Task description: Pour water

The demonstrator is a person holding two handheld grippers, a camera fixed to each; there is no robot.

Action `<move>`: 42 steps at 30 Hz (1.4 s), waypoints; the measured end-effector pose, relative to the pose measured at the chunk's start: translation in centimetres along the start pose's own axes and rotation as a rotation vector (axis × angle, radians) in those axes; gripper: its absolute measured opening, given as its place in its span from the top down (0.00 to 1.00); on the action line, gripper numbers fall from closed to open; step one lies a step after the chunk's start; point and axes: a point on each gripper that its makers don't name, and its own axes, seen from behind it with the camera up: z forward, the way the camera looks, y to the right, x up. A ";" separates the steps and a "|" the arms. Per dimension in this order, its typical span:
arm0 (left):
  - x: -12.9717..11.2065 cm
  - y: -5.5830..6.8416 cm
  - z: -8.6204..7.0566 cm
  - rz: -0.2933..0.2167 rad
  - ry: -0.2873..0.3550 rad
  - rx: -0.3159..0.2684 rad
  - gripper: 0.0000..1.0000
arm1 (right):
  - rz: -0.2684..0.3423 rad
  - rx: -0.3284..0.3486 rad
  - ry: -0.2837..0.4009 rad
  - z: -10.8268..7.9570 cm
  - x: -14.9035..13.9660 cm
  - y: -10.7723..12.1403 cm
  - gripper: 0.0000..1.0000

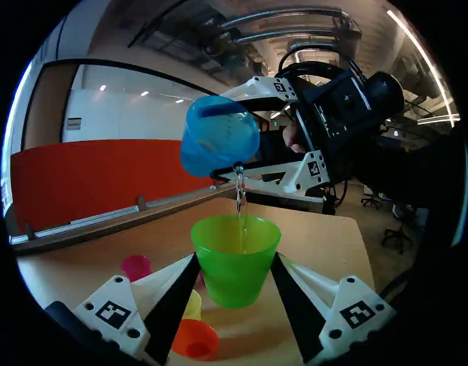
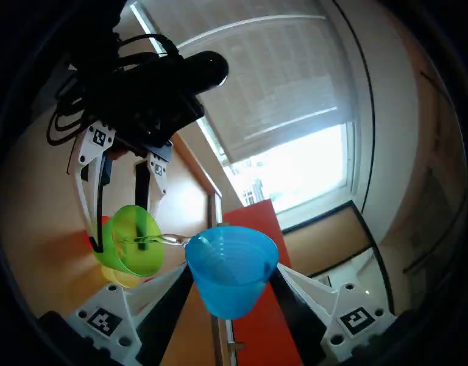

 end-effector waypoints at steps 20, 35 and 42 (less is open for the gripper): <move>-0.2 0.2 0.2 -0.003 0.004 -0.006 0.19 | -0.061 -0.011 -0.008 0.1 0.0 0.5 0.12; 0.0 0.3 0.5 -0.001 0.008 -0.005 0.19 | -0.114 -0.025 -0.010 0.1 0.0 0.9 0.12; 0.1 0.4 0.6 0.000 0.008 -0.007 0.19 | -0.144 -0.035 -0.015 0.1 -0.2 1.2 0.12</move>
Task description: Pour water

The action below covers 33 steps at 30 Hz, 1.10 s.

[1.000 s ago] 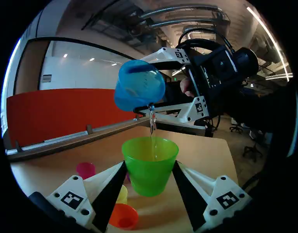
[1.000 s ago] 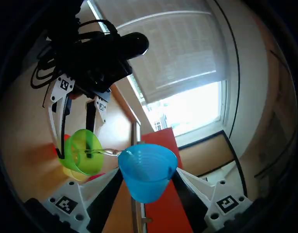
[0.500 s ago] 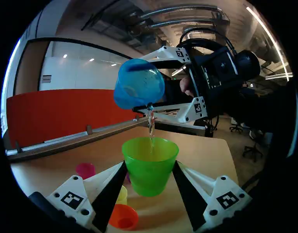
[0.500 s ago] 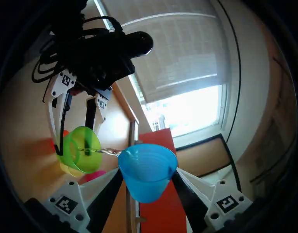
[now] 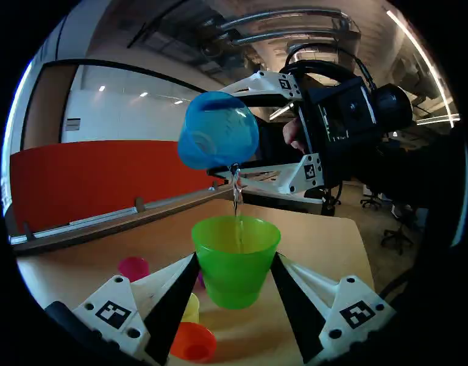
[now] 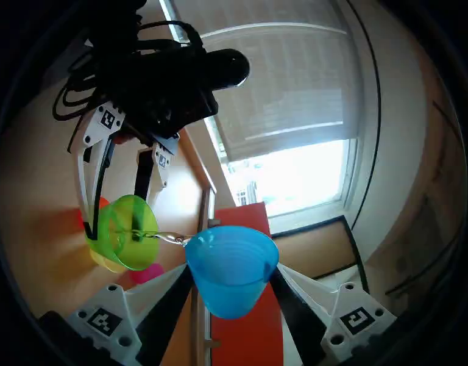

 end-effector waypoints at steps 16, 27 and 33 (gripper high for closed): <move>0.1 0.1 0.2 0.003 0.004 0.000 0.19 | -0.068 -0.022 -0.009 0.0 -0.2 0.8 0.12; 0.2 0.1 0.1 0.004 0.008 0.004 0.19 | -0.102 -0.033 -0.009 0.2 -0.3 1.2 0.12; 0.3 0.2 0.0 0.003 0.011 0.003 0.19 | -0.120 -0.034 -0.010 0.4 -0.4 1.3 0.12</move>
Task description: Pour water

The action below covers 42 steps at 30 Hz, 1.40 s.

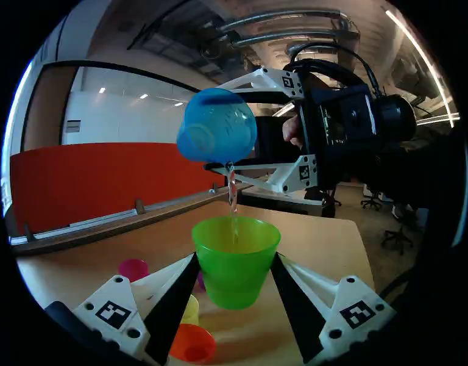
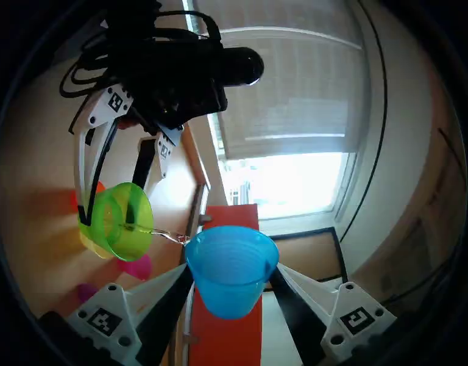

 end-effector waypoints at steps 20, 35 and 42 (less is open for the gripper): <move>0.2 0.1 0.0 0.003 0.008 0.001 0.19 | -0.085 -0.005 -0.006 0.1 0.0 0.1 0.12; 0.0 -0.1 0.0 0.003 0.011 0.003 0.19 | -0.131 -0.015 -0.007 0.0 0.6 0.1 0.12; 0.2 -0.3 0.1 0.003 0.016 0.007 0.19 | -0.152 -0.016 -0.007 -0.1 0.9 0.1 0.12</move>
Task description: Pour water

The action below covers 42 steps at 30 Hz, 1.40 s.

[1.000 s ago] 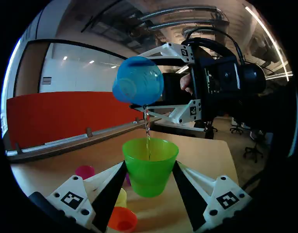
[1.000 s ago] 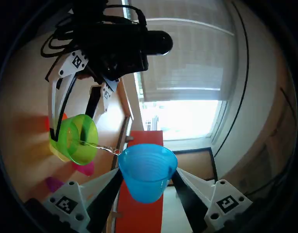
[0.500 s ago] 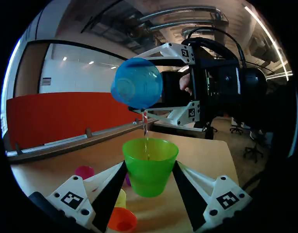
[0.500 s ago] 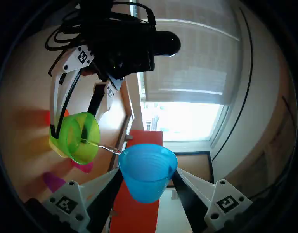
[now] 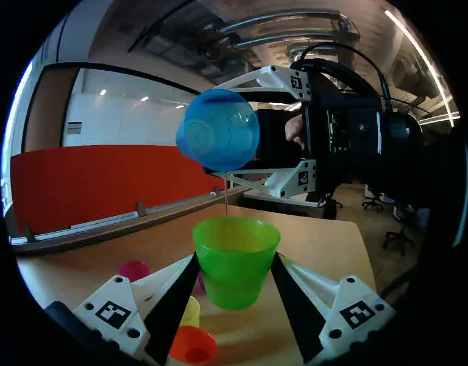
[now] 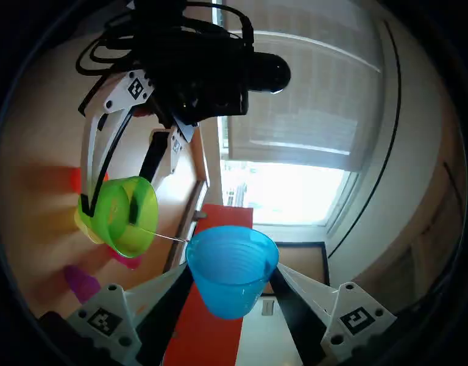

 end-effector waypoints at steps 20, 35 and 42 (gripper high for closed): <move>0.3 0.0 0.0 0.006 -0.003 0.006 0.18 | 0.085 -0.004 0.009 -0.3 0.1 -0.6 0.12; 0.2 -0.3 -0.4 0.007 -0.010 0.016 0.19 | 0.319 -0.038 0.017 -1.3 -0.1 -0.8 0.12; 0.2 -0.3 -0.8 0.010 -0.017 0.022 0.18 | 0.519 -0.046 0.031 -1.9 -0.1 -1.4 0.12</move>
